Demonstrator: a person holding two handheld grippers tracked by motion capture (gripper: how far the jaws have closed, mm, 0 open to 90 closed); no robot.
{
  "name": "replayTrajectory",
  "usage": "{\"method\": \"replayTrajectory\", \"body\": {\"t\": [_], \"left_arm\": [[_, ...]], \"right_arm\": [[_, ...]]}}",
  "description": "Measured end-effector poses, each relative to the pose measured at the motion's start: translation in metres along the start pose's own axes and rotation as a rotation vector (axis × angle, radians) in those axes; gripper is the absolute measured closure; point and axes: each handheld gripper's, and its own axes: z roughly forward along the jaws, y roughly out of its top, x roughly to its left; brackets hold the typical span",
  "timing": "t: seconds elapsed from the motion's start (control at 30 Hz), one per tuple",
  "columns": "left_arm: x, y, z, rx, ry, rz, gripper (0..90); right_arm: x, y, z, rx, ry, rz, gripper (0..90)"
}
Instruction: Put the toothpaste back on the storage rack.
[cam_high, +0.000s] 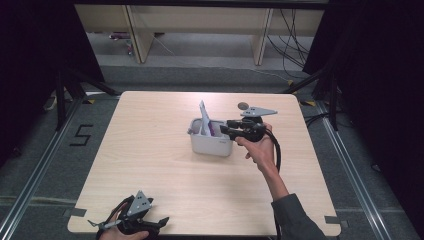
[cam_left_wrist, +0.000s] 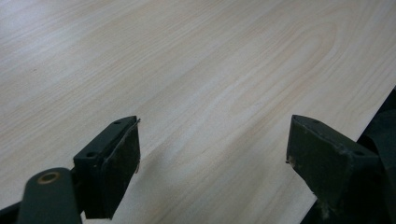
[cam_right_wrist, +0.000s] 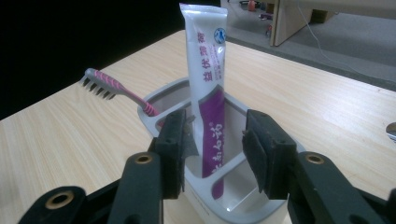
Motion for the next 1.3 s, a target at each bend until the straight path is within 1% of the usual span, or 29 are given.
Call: {"method": "replayTrajectory", "body": {"t": [0.03, 0.07, 0.1, 0.13, 0.2, 0.23, 0.3, 0.33, 0.37, 0.47, 0.5, 0.6, 0.67, 0.7, 0.73, 0.8, 0.87, 0.9, 0.93, 1.0, 1.03, 1.07, 1.1, 1.13, 1.17, 1.2, 1.23, 1.27, 1.3], "left_arm": [[0.000, 0.000, 0.000, 0.001, -0.001, 0.002, 17.0], [0.000, 0.000, 0.000, 0.000, -0.001, 0.001, 17.0], [0.000, 0.000, 0.000, 0.002, 0.000, 0.003, 17.0], [0.000, 0.000, 0.000, 0.002, -0.001, 0.003, 17.0], [0.001, 0.000, 0.000, 0.004, 0.006, 0.004, 17.0], [0.001, 0.000, 0.000, 0.004, 0.008, 0.005, 17.0], [0.001, 0.000, 0.000, 0.004, 0.008, 0.003, 17.0], [0.001, 0.000, 0.000, 0.004, 0.008, 0.003, 17.0], [0.001, 0.000, 0.000, 0.004, 0.009, 0.004, 17.0], [0.001, 0.000, 0.000, 0.004, 0.010, 0.003, 17.0], [0.001, 0.000, 0.000, 0.002, 0.009, 0.002, 17.0], [0.000, 0.000, -0.001, 0.003, 0.003, 0.001, 17.0], [0.000, 0.000, -0.001, 0.002, 0.004, -0.001, 17.0], [0.000, 0.000, -0.001, 0.002, 0.004, -0.001, 17.0], [0.001, 0.000, -0.001, 0.006, 0.004, 0.003, 17.1], [-0.001, 0.000, 0.001, -0.012, 0.002, -0.015, 17.0], [-0.001, 0.000, 0.001, -0.011, 0.003, -0.014, 17.0], [-0.001, 0.000, 0.001, -0.011, 0.002, -0.015, 17.0], [-0.001, 0.000, 0.001, -0.013, 0.004, -0.016, 17.0], [-0.001, 0.001, 0.001, -0.007, 0.010, -0.018, 17.0], [0.000, 0.001, 0.000, 0.007, 0.012, -0.003, 17.0], [0.000, 0.001, 0.001, 0.005, 0.011, -0.010, 17.0], [0.000, 0.001, 0.001, 0.006, 0.012, -0.008, 17.0], [-0.001, 0.001, 0.001, -0.003, 0.008, -0.017, 17.0], [0.000, 0.001, 0.000, 0.007, 0.009, -0.004, 17.0], [0.000, 0.001, 0.001, -0.004, 0.014, -0.015, 17.0], [0.000, 0.001, 0.001, -0.009, 0.009, -0.019, 17.1], [-0.001, 0.001, 0.001, -0.010, 0.009, -0.020, 17.0], [0.000, 0.001, 0.001, -0.014, 0.007, -0.019, 17.0]], "right_arm": [[-0.001, -0.001, -0.002, -0.003, -0.007, -0.014, 59.3], [-0.001, -0.001, -0.002, 0.000, 0.004, -0.016, 59.1], [0.000, -0.002, -0.005, -0.001, 0.002, 0.008, 59.0], [-0.001, -0.002, -0.006, -0.008, 0.003, -0.014, 59.0], [0.000, -0.004, -0.010, -0.014, -0.003, -0.013, 58.9], [0.001, -0.004, -0.011, -0.012, 0.008, 0.001, 58.8], [0.000, -0.006, -0.015, -0.013, 0.000, -0.014, 58.9], [0.002, -0.008, -0.016, -0.017, 0.006, 0.008, 58.8], [0.001, -0.009, -0.017, -0.024, 0.007, -0.009, 58.7], [0.002, -0.011, -0.020, -0.020, 0.018, 0.009, 58.7], [0.002, -0.013, -0.021, -0.027, 0.013, -0.002, 58.7], [0.003, -0.014, -0.023, -0.024, 0.017, 0.007, 58.5], [0.002, -0.014, -0.024, -0.023, 0.012, -0.014, 58.2], [0.003, -0.015, -0.024, -0.020, 0.020, -0.006, 58.1], [0.003, -0.016, -0.026, -0.018, 0.015, 0.003, 57.9], [0.003, -0.016, -0.027, -0.014, 0.013, -0.005, 57.3], [0.001, -0.017, -0.029, -0.016, -0.006, -0.018, 56.1], [0.003, -0.018, -0.029, -0.017, 0.009, 0.014, 55.2], [0.001, -0.019, -0.030, -0.017, 0.007, -0.003, 53.4], [0.002, -0.020, -0.031, -0.016, -0.013, 0.009, 48.4], [0.001, -0.021, -0.032, -0.012, -0.004, 0.014, 46.3], [0.002, -0.021, -0.033, -0.011, -0.011, 0.035, 44.2], [0.000, -0.022, -0.033, -0.007, -0.023, -0.003, 41.5], [0.001, -0.022, -0.034, 0.001, -0.026, 0.006, 40.2], [0.003, -0.023, -0.035, 0.006, -0.022, 0.023, 38.9], [0.002, -0.024, -0.035, 0.004, -0.022, 0.007, 37.6], [0.003, -0.025, -0.036, 0.010, -0.030, 0.026, 35.4], [0.002, -0.026, -0.037, 0.017, -0.031, 0.014, 34.7], [0.003, -0.026, -0.039, 0.021, -0.039, 0.024, 34.4]]}}
